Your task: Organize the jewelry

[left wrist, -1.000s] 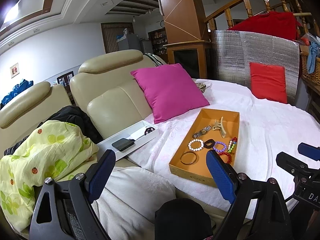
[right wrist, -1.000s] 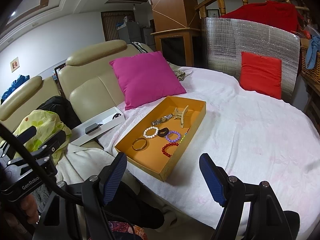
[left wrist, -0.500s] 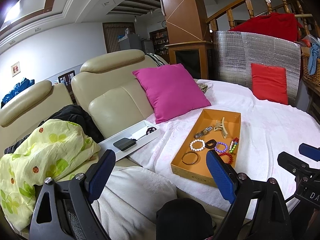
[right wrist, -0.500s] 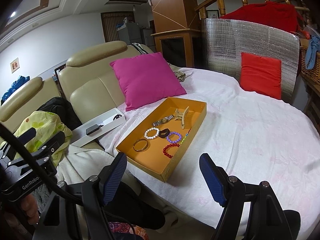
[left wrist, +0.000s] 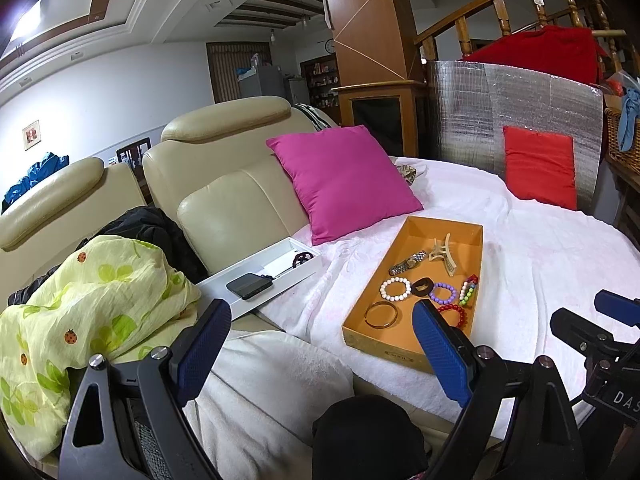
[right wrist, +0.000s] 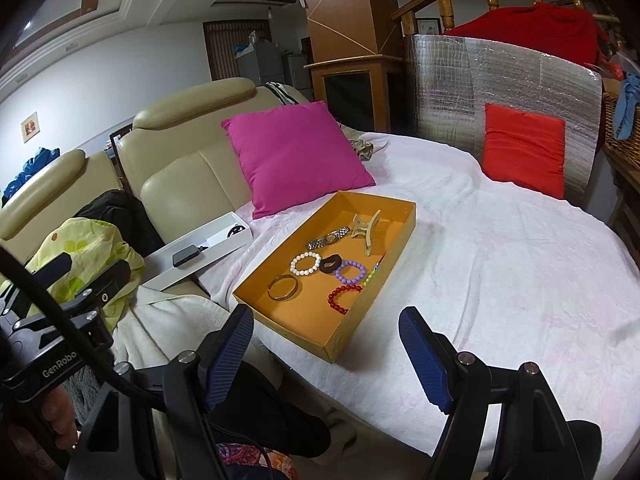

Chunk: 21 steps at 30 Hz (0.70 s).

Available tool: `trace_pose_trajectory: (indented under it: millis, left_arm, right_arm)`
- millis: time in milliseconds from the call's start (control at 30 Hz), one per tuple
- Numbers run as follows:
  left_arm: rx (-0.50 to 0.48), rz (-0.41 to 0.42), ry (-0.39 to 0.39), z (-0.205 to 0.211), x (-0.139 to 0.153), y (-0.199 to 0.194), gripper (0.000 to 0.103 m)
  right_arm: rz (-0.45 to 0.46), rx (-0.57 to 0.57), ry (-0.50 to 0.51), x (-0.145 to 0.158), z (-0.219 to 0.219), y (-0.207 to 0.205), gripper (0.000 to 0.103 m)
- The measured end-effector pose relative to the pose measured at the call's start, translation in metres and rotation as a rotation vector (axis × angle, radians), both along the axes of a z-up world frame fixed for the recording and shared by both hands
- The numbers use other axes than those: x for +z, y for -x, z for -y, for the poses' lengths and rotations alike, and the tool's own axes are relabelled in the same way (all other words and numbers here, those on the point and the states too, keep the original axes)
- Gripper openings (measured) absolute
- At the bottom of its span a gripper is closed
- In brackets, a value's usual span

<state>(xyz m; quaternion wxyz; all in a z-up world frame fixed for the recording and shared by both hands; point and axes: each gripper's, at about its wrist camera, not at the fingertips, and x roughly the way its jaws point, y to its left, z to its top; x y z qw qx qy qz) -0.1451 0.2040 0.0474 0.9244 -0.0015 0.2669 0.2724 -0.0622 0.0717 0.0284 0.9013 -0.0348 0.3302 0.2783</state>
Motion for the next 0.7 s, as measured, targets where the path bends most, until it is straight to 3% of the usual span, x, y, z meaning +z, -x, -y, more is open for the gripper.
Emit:
trace_pose_trajectory:
  millis: [700]
  left_arm:
    - [0.001,-0.019,0.009,-0.0024,-0.0053,-0.0022,0.092]
  right_arm:
    - [-0.015,-0.001,0.004,-0.0046,-0.0037,-0.0022,0.078]
